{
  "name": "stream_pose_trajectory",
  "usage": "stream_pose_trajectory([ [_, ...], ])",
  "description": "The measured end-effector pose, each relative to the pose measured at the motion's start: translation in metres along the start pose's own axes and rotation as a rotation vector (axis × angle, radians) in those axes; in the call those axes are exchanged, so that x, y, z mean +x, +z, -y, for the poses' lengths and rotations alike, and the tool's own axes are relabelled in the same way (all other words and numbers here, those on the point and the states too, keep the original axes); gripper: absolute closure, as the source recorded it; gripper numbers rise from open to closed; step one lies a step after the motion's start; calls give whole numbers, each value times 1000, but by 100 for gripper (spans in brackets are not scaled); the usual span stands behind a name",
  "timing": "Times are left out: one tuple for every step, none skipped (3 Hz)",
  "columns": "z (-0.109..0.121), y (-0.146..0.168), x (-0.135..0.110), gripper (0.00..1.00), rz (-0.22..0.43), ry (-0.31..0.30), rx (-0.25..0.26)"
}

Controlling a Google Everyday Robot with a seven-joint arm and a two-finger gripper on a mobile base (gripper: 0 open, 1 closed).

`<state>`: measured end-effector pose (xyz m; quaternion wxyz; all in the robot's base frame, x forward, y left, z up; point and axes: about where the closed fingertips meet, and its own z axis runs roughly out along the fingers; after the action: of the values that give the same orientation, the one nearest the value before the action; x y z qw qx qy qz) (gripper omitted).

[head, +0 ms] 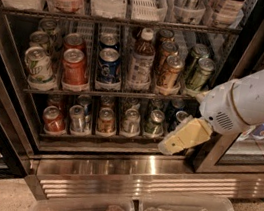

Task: Pick blue plastic bottle from middle shelf of fridge

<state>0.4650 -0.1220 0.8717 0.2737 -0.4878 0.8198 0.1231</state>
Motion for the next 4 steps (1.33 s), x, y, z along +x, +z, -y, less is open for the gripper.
stream_pose_trajectory([
  [0,0,0,0,0,0,0],
  [3,11,-7,0,21,16,7],
  [8,37,-22,0,120,108,0],
  [14,62,-46,0,243,216,18],
])
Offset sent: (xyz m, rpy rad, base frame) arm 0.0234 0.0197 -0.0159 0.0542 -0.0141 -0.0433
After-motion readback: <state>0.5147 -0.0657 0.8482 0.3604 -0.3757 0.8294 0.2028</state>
